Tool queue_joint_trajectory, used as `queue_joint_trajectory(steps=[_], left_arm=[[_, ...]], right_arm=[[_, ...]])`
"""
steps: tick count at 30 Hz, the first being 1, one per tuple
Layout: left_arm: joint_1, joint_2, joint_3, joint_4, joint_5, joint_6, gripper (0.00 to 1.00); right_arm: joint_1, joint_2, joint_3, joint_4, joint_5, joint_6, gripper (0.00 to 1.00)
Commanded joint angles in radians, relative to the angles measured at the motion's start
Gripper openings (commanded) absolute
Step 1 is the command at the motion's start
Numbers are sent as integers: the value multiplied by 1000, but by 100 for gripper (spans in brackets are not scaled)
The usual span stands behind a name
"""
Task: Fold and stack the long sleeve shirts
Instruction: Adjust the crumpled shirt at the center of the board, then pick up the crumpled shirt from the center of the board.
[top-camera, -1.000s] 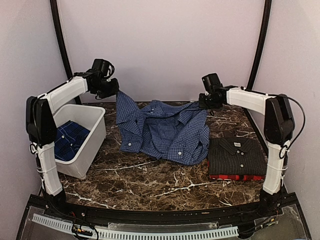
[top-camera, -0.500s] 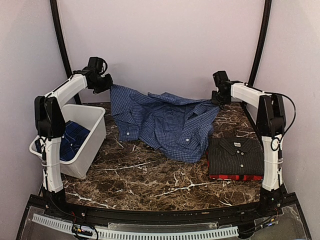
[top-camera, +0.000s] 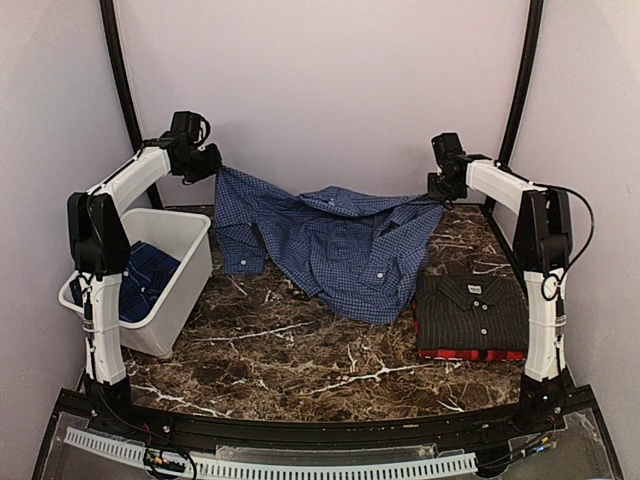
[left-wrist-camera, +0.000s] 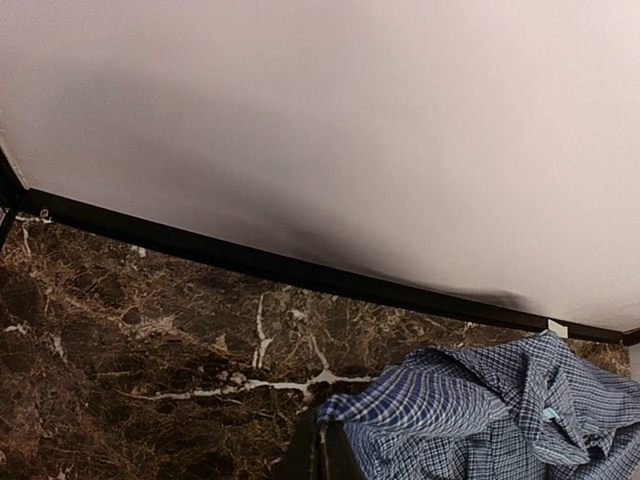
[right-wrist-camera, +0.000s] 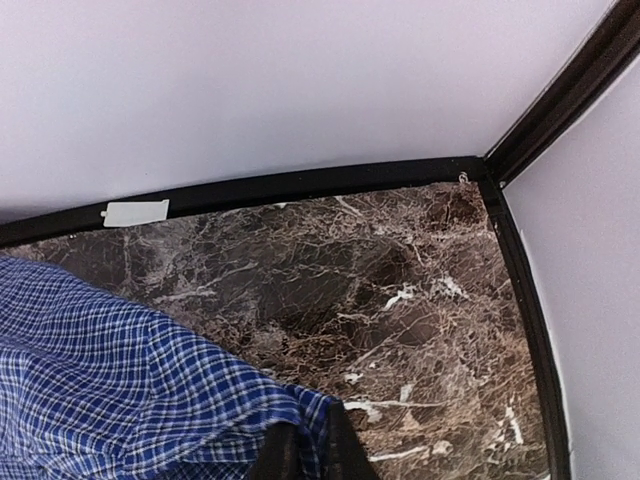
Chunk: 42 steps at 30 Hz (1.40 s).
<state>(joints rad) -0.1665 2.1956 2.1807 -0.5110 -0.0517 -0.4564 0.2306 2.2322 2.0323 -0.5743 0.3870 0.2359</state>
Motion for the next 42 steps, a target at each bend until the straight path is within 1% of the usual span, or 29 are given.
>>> queue_joint_trajectory(steps=[1,2,3,4,5,6,7,8,9,10,11,12,13,14,15,18,20,22,23,24,25,26,27,28,30,34,36,38,42], left_arm=[[7,31,66,35,85,0,2],[7,41,88,31,126,-4,5],[6,64,100,11,138,-8,6],[4,73,114,3,147,-11,13],[2,81,115,-8,147,-11,19],[-3,82,114,-12,150,-11,33],[-7,83,116,-25,149,-7,39],[-11,78,120,-32,147,-5,53],[-19,75,122,-41,149,3,58],[-24,66,123,-43,153,8,66],[-36,62,124,-45,154,18,70],[-44,50,127,-46,152,23,76],[-61,45,126,-48,150,35,80],[-69,33,127,-50,149,41,86],[-86,28,126,-53,144,50,89],[-123,-2,115,-79,136,63,93],[-159,-32,82,-87,119,74,94],[-196,-83,12,-74,118,66,94],[-225,-126,-63,-63,123,60,94],[-252,-152,-106,-26,135,50,94],[-264,-207,-201,-3,141,44,94],[-289,-232,-248,49,155,24,94],[-300,-280,-341,71,167,14,94],[-322,-301,-380,110,188,-9,94],[-357,-354,-519,154,205,-37,93],[-426,-424,-664,215,222,-70,94],[-451,-443,-714,236,231,-84,93],[-467,-454,-751,251,235,-97,93],[-482,-464,-801,276,244,-114,94]], right_arm=[[-11,39,66,0,-29,-34,19],[-11,40,70,-8,-45,-31,27],[-9,35,67,-12,-63,-30,33],[-5,22,53,-9,-78,-30,38],[1,5,28,-5,-91,-32,47],[9,-15,9,-2,-97,-34,53],[19,-45,-15,0,-101,-32,57],[34,-69,-40,4,-105,-30,60],[42,-95,-68,9,-109,-23,63],[55,-122,-97,13,-114,-10,66],[68,-151,-126,20,-128,4,68],[89,-182,-165,31,-148,21,70],[107,-212,-207,47,-170,38,72],[125,-244,-249,65,-199,54,75],[148,-272,-306,87,-231,71,78],[226,-346,-423,124,-252,97,83],[281,-392,-502,152,-263,122,84],[326,-439,-573,169,-280,158,84],[345,-461,-615,182,-297,177,85],[363,-482,-654,205,-313,198,85],[389,-506,-696,223,-327,219,85],[407,-526,-731,236,-331,235,85],[422,-548,-762,241,-328,257,86],[434,-572,-797,248,-327,280,87],[454,-628,-877,283,-341,330,87],[486,-749,-1040,326,-363,416,91],[493,-803,-1113,330,-354,452,92],[495,-851,-1203,364,-374,487,97],[493,-863,-1282,404,-417,520,99]])
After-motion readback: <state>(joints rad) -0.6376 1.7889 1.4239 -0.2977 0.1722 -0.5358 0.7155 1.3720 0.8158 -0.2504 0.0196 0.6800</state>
